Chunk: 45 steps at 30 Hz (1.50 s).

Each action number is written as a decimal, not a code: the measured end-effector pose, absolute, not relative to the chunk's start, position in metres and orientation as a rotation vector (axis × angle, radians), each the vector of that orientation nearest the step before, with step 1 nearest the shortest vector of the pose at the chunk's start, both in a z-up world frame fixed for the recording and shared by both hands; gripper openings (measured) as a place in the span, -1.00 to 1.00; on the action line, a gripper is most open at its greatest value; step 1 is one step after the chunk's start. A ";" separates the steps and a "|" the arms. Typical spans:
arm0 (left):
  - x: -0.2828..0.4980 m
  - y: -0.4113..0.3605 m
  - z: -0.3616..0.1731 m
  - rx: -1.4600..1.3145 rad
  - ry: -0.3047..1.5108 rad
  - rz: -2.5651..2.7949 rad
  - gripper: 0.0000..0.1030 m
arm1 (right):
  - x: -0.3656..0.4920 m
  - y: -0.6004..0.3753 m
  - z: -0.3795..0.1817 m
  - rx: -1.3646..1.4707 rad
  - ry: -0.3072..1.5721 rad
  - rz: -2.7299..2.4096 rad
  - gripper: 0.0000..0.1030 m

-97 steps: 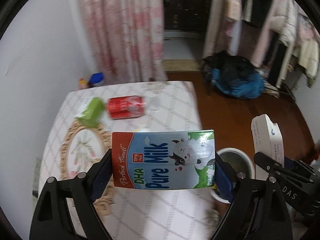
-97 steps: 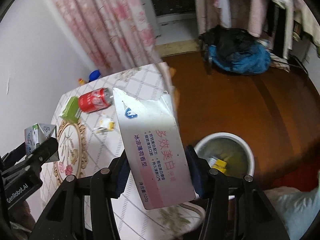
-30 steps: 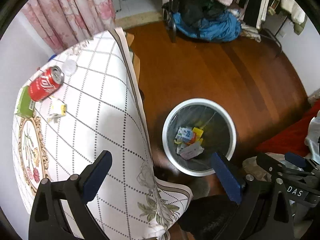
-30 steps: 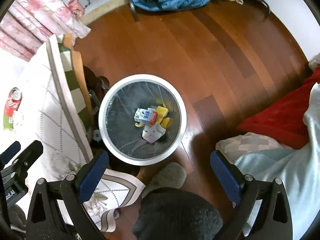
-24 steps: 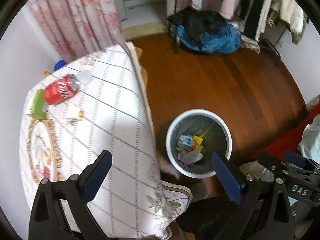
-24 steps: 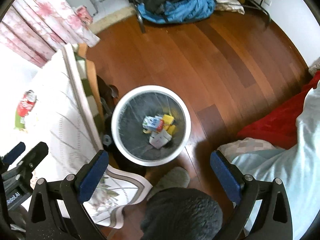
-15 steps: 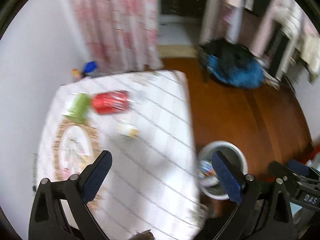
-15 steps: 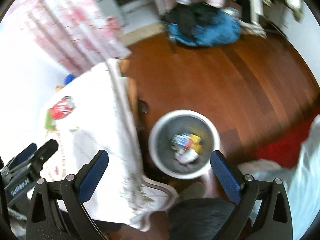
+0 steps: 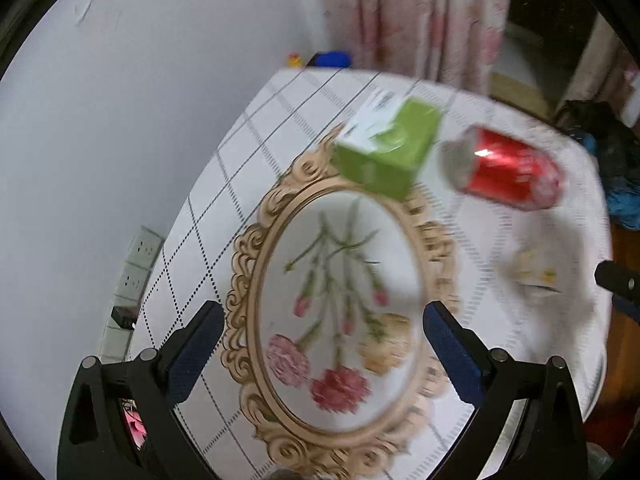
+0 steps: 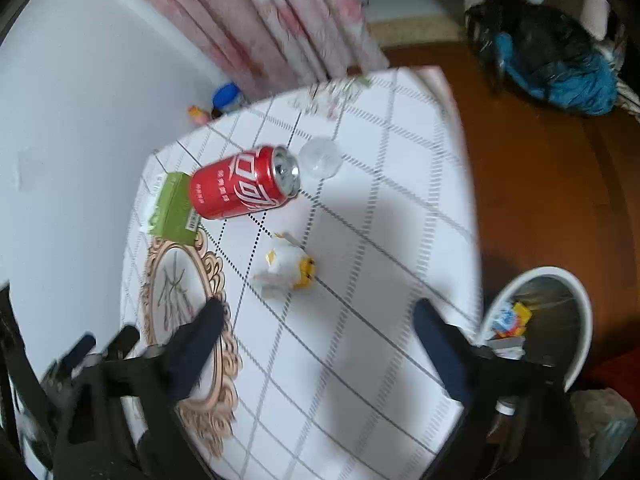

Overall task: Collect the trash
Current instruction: 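Grasp the green capsule box with the left gripper while the right gripper grasps the paper wrapper, then carry the green box and paper wrapper in both grippers over the trash bin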

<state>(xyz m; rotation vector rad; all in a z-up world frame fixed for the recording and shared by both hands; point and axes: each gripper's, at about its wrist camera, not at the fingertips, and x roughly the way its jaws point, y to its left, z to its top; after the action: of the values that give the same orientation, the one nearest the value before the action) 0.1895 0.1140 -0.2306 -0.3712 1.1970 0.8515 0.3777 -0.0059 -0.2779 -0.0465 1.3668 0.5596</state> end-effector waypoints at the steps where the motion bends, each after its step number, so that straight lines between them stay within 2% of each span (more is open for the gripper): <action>1: 0.188 0.121 -0.239 -0.380 1.208 0.857 0.98 | 0.381 0.006 -0.291 -0.051 1.386 0.558 0.58; 4: 0.187 0.136 -0.250 -0.397 1.216 0.858 0.98 | 0.389 0.029 -0.313 -0.071 1.406 0.560 0.56; 7: 0.193 0.146 -0.249 -0.379 1.213 0.836 0.98 | 0.391 0.047 -0.332 -0.089 1.416 0.572 0.40; 9: 0.201 0.148 -0.244 -0.343 1.204 0.812 0.98 | 0.389 0.058 -0.342 -0.114 1.418 0.574 0.18; 11: 0.213 0.152 -0.237 -0.304 1.184 0.786 0.98 | 0.385 0.065 -0.347 -0.158 1.409 0.559 -0.35; 12: 0.220 0.154 -0.232 -0.288 1.180 0.775 0.98 | 0.382 0.067 -0.346 -0.185 1.377 0.553 -0.44; 13: 0.226 0.157 -0.229 -0.273 1.177 0.757 0.98 | 0.381 0.069 -0.347 -0.205 1.372 0.551 -0.83; 14: 0.233 0.159 -0.226 -0.258 1.175 0.733 0.98 | 0.379 0.070 -0.348 -0.225 1.365 0.539 -0.93; 17: 0.258 0.164 -0.221 -0.185 1.197 0.675 0.98 | 0.384 0.062 -0.345 -0.193 1.339 0.512 -0.96; 25: 0.302 0.178 -0.254 -0.113 1.305 0.568 0.98 | 0.405 0.032 -0.335 -0.037 1.371 0.512 -0.96; 28: 0.310 0.183 -0.265 -0.122 1.335 0.547 0.96 | 0.404 0.035 -0.342 -0.020 1.420 0.526 -0.88; 30: 0.312 0.185 -0.268 -0.139 1.327 0.526 0.95 | 0.400 0.037 -0.344 -0.007 1.421 0.542 -0.41; 31: 0.311 0.186 -0.266 -0.152 1.308 0.520 0.75 | 0.397 0.038 -0.343 0.004 1.419 0.550 0.10; 32: 0.309 0.187 -0.264 -0.167 1.296 0.514 0.43 | 0.394 0.037 -0.343 0.021 1.415 0.560 0.35; 38: 0.284 0.182 -0.251 -0.218 1.232 0.558 0.42 | 0.374 0.057 -0.347 -0.022 1.415 0.614 0.35; 45: 0.217 0.170 -0.241 -0.295 1.178 0.684 0.42 | 0.353 0.070 -0.343 -0.080 1.372 0.663 0.32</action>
<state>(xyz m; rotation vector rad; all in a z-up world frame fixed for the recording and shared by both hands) 0.2166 0.1704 -0.2415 -0.2949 1.1776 0.6842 0.3533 0.0703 -0.3429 -0.0804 1.3722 0.6627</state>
